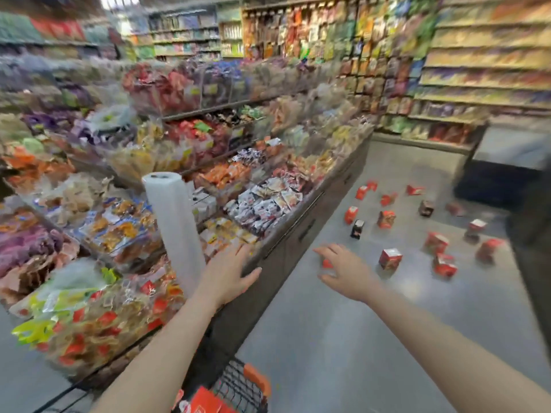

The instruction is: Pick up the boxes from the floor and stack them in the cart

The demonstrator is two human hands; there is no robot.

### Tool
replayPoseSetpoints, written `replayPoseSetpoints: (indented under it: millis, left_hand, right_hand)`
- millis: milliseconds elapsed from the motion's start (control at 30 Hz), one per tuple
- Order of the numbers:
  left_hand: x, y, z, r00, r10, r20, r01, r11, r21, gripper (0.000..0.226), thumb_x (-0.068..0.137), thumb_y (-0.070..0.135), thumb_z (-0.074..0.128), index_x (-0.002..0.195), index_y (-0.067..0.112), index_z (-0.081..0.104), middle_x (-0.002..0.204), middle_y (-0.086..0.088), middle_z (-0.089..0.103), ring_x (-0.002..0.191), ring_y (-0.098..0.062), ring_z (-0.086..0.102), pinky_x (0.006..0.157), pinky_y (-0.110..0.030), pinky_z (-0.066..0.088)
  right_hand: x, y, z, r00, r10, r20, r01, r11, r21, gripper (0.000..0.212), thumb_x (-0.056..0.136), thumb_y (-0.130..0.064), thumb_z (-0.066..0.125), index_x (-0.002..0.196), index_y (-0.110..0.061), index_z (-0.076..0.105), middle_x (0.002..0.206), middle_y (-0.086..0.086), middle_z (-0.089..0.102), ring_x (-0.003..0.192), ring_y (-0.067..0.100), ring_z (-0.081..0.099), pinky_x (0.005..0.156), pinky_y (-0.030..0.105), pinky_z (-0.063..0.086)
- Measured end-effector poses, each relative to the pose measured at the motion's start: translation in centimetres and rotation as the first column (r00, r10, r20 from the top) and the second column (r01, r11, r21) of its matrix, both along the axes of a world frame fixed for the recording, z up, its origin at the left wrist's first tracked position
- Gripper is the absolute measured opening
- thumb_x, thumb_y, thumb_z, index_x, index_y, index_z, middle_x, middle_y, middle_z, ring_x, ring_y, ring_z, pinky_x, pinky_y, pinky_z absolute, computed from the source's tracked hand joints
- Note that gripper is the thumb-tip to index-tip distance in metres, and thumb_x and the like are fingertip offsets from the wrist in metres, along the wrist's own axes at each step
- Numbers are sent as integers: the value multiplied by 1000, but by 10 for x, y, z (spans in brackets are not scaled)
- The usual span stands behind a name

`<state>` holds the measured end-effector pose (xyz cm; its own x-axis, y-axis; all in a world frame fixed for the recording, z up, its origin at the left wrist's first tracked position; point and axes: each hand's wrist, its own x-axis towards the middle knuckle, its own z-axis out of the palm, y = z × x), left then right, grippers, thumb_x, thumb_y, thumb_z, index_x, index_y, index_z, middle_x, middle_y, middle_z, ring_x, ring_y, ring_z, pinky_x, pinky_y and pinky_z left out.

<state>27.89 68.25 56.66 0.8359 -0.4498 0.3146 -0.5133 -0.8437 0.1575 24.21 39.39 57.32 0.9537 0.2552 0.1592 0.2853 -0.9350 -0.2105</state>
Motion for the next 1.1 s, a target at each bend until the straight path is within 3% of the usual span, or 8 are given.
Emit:
replayPoseSetpoints:
  millis: [133, 333, 533, 933, 1100]
  left_hand:
    - [21, -106, 28, 982, -138, 126, 138, 990, 15, 47, 87, 49, 52, 122, 17, 51, 115, -3, 56, 104, -23, 56, 81, -34, 48]
    - [49, -272, 53, 947, -284, 153, 293, 955, -39, 49, 87, 46, 56, 127, 18, 49, 121, -1, 52, 111, -20, 53, 86, -34, 46]
    - [72, -404, 60, 916, -373, 149, 386, 920, -73, 65, 80, 62, 38, 126, 18, 50, 120, 0, 53, 110, -19, 54, 82, -36, 51]
    - [183, -573, 38, 868, -488, 94, 495, 864, -88, 47, 85, 48, 51, 123, 19, 52, 106, 1, 56, 101, -20, 57, 73, -32, 45]
    - [269, -636, 29, 834, -549, 50, 551, 826, -119, 45, 88, 40, 59, 126, 19, 50, 122, 4, 54, 108, -15, 57, 75, -26, 42]
  right_hand:
    - [-9, -96, 23, 989, -142, 51, 139, 989, 51, 52, 90, -32, 54, 139, -23, 41, 137, 2, 48, 121, 24, 49, 93, 33, 39]
    - [-19, -243, 47, 952, -304, 31, 298, 947, 117, 48, 92, -32, 54, 139, -24, 42, 138, 1, 47, 124, 20, 46, 96, 33, 38]
    - [-18, -360, 62, 897, -437, 69, 416, 886, 205, 39, 94, -27, 51, 133, -22, 47, 128, 1, 53, 113, 23, 54, 89, 32, 40]
    - [58, -510, 38, 794, -607, -2, 586, 765, 267, 41, 93, -27, 51, 133, -24, 46, 138, -6, 47, 120, 17, 50, 98, 39, 45]
    - [125, -567, 29, 758, -651, -41, 633, 719, 287, 38, 93, -30, 53, 131, -27, 48, 135, -9, 49, 119, 13, 51, 99, 30, 44]
